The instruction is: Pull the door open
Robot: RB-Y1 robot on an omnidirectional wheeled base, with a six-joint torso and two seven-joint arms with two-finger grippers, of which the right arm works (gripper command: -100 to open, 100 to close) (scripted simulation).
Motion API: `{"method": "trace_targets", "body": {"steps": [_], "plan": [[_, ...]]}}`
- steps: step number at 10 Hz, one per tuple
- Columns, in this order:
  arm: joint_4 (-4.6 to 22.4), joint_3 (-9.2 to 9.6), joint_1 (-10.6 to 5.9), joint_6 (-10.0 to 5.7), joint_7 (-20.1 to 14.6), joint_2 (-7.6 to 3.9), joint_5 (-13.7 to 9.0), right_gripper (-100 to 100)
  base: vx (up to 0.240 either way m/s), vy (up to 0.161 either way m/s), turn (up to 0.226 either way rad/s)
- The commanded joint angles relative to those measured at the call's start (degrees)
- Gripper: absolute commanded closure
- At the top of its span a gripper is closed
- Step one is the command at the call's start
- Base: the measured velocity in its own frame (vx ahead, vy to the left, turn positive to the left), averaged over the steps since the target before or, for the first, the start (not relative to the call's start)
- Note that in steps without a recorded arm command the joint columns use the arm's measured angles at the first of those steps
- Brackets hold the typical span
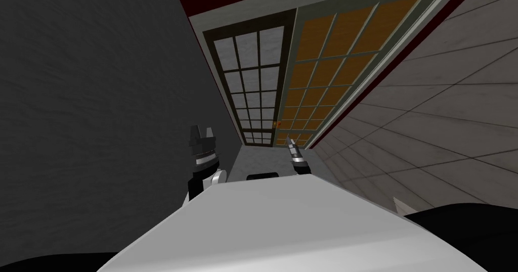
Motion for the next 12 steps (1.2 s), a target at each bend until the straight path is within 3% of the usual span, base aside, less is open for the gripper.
{"method": "trace_targets", "body": {"steps": [1, 12], "plan": [[1.8, 0.00, 0.20, -1.20, 2.0, 0.01, 0.0, -100, 0.096, 0.025, 0.024], [11.7, -0.18, 2.53, -7.60, 14.8, 0.01, -0.2, -100, 0.101, 0.009, 0.022]]}}
